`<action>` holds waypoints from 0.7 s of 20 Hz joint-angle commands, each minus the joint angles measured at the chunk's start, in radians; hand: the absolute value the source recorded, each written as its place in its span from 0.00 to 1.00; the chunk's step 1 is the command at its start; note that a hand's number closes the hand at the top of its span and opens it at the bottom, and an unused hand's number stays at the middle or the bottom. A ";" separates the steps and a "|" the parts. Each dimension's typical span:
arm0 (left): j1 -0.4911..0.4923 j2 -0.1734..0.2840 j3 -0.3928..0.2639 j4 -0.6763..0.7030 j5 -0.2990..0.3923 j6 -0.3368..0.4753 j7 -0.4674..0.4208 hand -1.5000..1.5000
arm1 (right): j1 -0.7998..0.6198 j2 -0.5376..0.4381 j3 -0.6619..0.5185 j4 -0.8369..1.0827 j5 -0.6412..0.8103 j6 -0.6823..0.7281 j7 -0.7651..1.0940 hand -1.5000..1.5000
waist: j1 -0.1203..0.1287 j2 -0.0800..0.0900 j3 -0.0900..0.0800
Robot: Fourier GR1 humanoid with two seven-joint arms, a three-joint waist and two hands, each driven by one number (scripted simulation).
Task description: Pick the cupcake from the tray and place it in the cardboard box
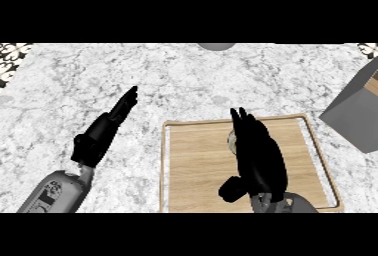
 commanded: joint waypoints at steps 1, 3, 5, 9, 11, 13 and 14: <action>0.028 -0.046 -0.003 -0.022 -0.050 0.009 0.023 0.50 | 0.063 -0.005 -0.017 -0.061 0.043 0.046 0.055 0.00 | -0.004 -0.002 0.000; 0.058 -0.046 0.002 -0.005 -0.069 -0.009 -0.037 0.50 | -0.059 0.049 -0.092 0.036 0.028 0.099 0.041 0.00 | 0.002 -0.001 0.000; 0.042 -0.024 0.067 -0.021 -0.043 -0.069 -0.001 0.50 | 0.040 0.045 -0.029 -0.032 0.094 0.072 0.024 0.00 | -0.001 -0.001 0.000; 0.030 -0.073 0.064 0.007 -0.094 -0.058 -0.003 0.50 | 0.045 0.049 -0.079 0.060 0.093 0.067 -0.046 0.00 | -0.002 0.000 0.000; 0.074 -0.068 0.079 -0.075 -0.088 -0.077 0.039 0.50 | 0.033 0.091 -0.077 0.061 0.108 0.093 -0.034 0.00 | 0.001 -0.001 0.000; 0.034 -0.106 0.066 -0.028 -0.132 -0.059 0.041 0.50 | 0.001 0.138 -0.079 0.057 0.107 0.138 0.007 0.00 | -0.001 -0.001 0.000; 0.072 -0.094 0.081 -0.066 -0.113 -0.070 0.059 0.50 | 0.061 0.082 -0.115 0.061 0.086 0.110 -0.067 0.00 | 0.000 -0.001 0.000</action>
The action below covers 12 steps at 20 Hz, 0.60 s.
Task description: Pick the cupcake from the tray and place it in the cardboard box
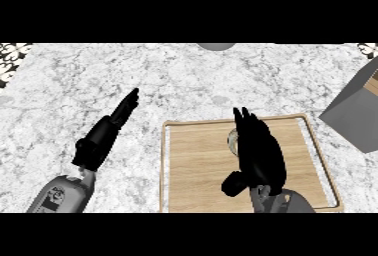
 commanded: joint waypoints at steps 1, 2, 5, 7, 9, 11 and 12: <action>-0.059 -0.027 0.035 0.004 -0.014 -0.014 0.056 0.50 | 0.042 0.012 0.002 0.046 0.019 0.020 0.000 0.00 | -0.003 0.001 0.000; -0.035 -0.044 0.028 0.058 -0.027 -0.018 -0.022 0.50 | -0.032 0.072 0.002 0.073 0.029 0.077 0.073 0.00 | -0.001 0.001 0.000; 0.008 -0.007 0.070 -0.028 -0.001 -0.057 0.029 0.50 | 0.058 0.006 -0.041 0.107 0.033 -0.001 -0.045 0.00 | 0.002 0.000 0.000; -0.003 -0.031 0.072 0.007 -0.043 -0.075 0.008 0.50 | 0.010 0.074 -0.043 0.146 0.059 0.014 -0.024 0.00 | 0.001 0.001 0.000; 0.018 -0.066 0.057 -0.029 -0.071 -0.071 0.042 0.50 | 0.010 0.068 -0.084 0.112 0.037 0.065 -0.040 0.00 | 0.000 0.000 0.000; 0.048 -0.059 0.068 -0.051 -0.079 -0.081 0.008 0.50 | 0.054 0.087 -0.038 0.176 0.083 -0.014 -0.073 0.00 | 0.001 0.000 0.000; -0.007 -0.082 0.086 -0.014 -0.077 -0.072 0.058 0.50 | 0.055 0.089 -0.007 0.163 0.094 -0.005 -0.024 0.00 | 0.000 0.000 0.000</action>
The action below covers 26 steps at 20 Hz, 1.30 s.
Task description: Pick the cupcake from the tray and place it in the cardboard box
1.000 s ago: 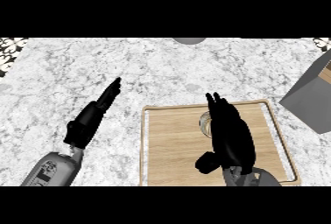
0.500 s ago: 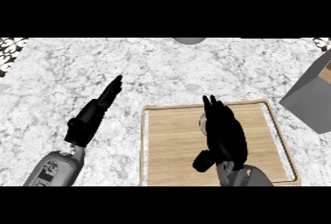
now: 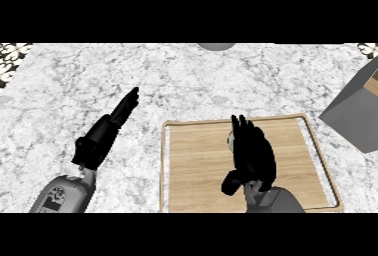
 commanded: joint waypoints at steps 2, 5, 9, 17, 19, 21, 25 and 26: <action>0.019 -0.054 -0.006 -0.011 -0.065 0.001 0.000 0.50 | -0.039 0.026 -0.037 0.051 0.006 0.050 0.013 0.00 | 0.001 0.001 0.000; 0.016 -0.043 0.036 -0.055 -0.046 -0.028 0.039 0.50 | 0.022 0.026 -0.015 0.097 0.070 -0.035 -0.029 0.00 | 0.001 0.000 0.001; -0.017 -0.078 0.036 0.060 -0.076 -0.024 -0.031 0.50 | 0.016 -0.013 -0.035 0.085 0.062 0.016 -0.037 0.00 | -0.004 0.001 0.000; -0.041 -0.062 0.096 0.083 -0.074 -0.066 -0.059 0.50 | -0.050 -0.013 -0.077 0.197 0.068 0.001 -0.132 1.00 | 0.000 0.002 0.000; -0.028 -0.090 0.061 0.031 -0.080 -0.062 0.000 0.50 | 0.022 -0.039 -0.033 0.188 0.111 -0.059 -0.170 1.00 | 0.000 0.001 0.001; -0.011 -0.066 0.092 -0.021 -0.066 -0.084 0.022 0.50 | -0.038 -0.034 -0.071 0.197 0.124 -0.061 -0.177 1.00 | 0.002 0.001 0.001; 0.033 -0.075 0.076 0.003 -0.077 -0.057 -0.006 0.50 | 0.073 -0.331 0.001 0.000 -0.019 0.033 -0.609 1.00 | -0.024 -0.009 0.004; 0.009 -0.071 0.075 0.007 -0.082 -0.060 0.003 0.50 | 0.074 -0.362 0.033 -0.004 -0.028 0.046 -0.680 1.00 | -0.028 -0.007 0.007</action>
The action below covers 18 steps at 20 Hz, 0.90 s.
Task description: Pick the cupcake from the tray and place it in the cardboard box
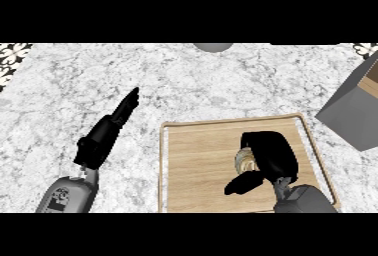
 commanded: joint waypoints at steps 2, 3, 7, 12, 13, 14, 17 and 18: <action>0.004 0.003 0.011 0.004 0.005 0.001 -0.009 0.50 | 0.029 -0.211 0.099 -0.088 -0.057 0.048 -0.367 1.00 | -0.001 0.000 0.009; 0.014 0.000 0.006 0.012 0.002 0.002 -0.004 0.50 | 0.037 -0.252 0.103 -0.114 -0.069 0.037 -0.436 1.00 | -0.013 0.000 0.010; 0.034 0.007 0.021 0.009 0.011 0.005 0.002 0.50 | 0.042 -0.417 0.003 -0.208 -0.134 -0.055 -0.680 1.00 | -0.048 -0.007 0.014; 0.038 0.019 0.049 -0.011 0.008 0.025 -0.010 0.50 | 0.097 -0.581 -0.175 -0.240 -0.280 -0.155 -0.971 1.00 | -0.083 -0.006 0.015; 0.039 0.013 0.048 -0.014 0.014 0.024 -0.001 0.50 | 0.116 -0.600 -0.204 -0.228 -0.318 -0.165 -1.029 1.00 | -0.089 -0.004 0.016; 0.040 0.021 0.055 -0.008 0.021 0.017 0.002 0.50 | 0.121 -0.634 -0.245 -0.229 -0.361 -0.158 -1.083 1.00 | -0.096 -0.003 0.014; 0.062 0.024 0.066 -0.009 0.023 0.024 -0.002 0.50 | 0.157 -0.706 -0.364 -0.187 -0.481 -0.153 -1.245 1.00 | -0.105 -0.005 0.013; 0.075 0.025 0.062 -0.016 0.019 0.023 -0.017 0.50 | 0.166 -0.719 -0.398 -0.167 -0.534 -0.140 -1.301 1.00 | -0.099 -0.005 0.012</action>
